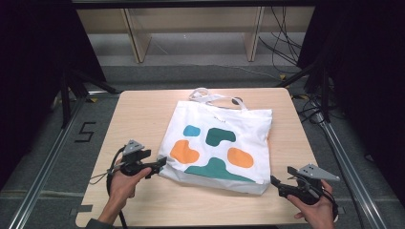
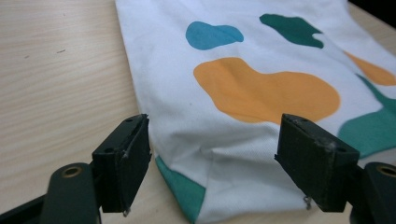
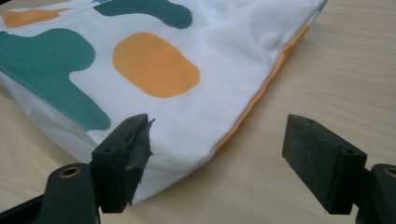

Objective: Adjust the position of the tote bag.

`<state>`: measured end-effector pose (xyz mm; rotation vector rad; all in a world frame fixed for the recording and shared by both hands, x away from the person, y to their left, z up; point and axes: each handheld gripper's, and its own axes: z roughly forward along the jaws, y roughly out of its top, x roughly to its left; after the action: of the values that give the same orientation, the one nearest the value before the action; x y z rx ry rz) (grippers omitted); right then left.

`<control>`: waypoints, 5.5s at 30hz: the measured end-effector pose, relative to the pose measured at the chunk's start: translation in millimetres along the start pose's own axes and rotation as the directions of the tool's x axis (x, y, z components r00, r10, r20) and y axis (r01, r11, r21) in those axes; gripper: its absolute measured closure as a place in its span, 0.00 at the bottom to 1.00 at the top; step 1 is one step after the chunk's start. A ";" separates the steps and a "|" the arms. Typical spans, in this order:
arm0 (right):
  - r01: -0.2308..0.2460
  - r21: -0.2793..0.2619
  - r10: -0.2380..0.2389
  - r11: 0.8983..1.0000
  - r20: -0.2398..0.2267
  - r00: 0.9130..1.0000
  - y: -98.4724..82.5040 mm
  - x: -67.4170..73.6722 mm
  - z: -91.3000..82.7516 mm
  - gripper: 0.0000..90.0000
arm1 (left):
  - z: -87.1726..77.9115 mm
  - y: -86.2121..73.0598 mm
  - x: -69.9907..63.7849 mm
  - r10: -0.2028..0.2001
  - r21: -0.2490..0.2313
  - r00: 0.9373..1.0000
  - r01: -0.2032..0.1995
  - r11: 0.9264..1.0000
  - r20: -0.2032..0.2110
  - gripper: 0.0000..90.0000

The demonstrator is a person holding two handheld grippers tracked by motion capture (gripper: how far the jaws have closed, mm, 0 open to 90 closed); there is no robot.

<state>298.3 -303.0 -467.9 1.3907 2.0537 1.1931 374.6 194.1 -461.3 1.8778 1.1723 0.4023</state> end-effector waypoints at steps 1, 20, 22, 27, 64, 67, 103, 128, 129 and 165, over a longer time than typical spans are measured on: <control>0.000 0.001 0.000 1.000 -0.008 1.000 0.3 1.8 0.3 0.27 | 5.8 2.4 0.3 -0.005 0.009 1.000 0.005 1.000 -0.010 0.28; 0.034 0.123 -0.030 0.992 -0.032 0.999 1.4 8.5 38.9 0.29 | 70.3 -7.6 21.3 -0.042 0.182 0.998 0.033 0.983 0.048 0.58; 0.032 0.202 -0.027 0.979 -0.023 0.999 -2.2 8.4 49.4 0.29 | 69.8 -9.2 19.7 -0.015 0.178 0.999 0.006 0.984 0.052 0.70; 0.047 0.239 -0.037 0.970 -0.045 0.998 -3.5 3.6 60.7 0.52 | 64.7 -15.4 9.9 0.052 0.175 0.996 -0.064 0.982 0.075 0.81; 0.214 0.167 -0.193 0.963 -0.136 0.972 32.9 -14.3 53.7 0.96 | 58.2 -36.5 -98.1 0.226 0.152 0.952 -0.259 0.954 0.206 0.86; 0.211 0.173 -0.186 0.962 -0.153 0.971 30.7 -7.1 55.1 0.98 | 60.2 -36.4 -104.9 0.234 0.150 0.948 -0.269 0.951 0.218 0.86; 0.195 0.115 -0.192 0.974 -0.038 0.981 60.4 -17.7 69.9 0.69 | 1.7 -0.5 -65.1 0.211 0.074 0.975 -0.216 0.974 0.070 0.43; 0.112 0.111 -0.098 0.987 -0.122 0.988 36.0 35.6 75.6 0.78 | 10.6 -36.6 9.8 0.090 0.193 0.996 -0.086 0.977 -0.011 0.90; 0.117 0.102 -0.103 0.988 -0.136 0.985 37.0 31.0 77.9 0.81 | 10.9 -38.0 4.8 0.101 0.186 0.995 -0.098 0.978 -0.002 0.91; 0.294 0.163 -0.260 0.942 -0.203 0.944 76.7 41.7 87.5 0.61 | 57.3 -27.3 -182.6 0.160 0.114 0.897 -0.225 0.968 0.411 0.48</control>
<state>384.9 -216.9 -448.9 1.0518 2.4504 1.0547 303.9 16.0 -486.5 2.0998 0.7618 0.0214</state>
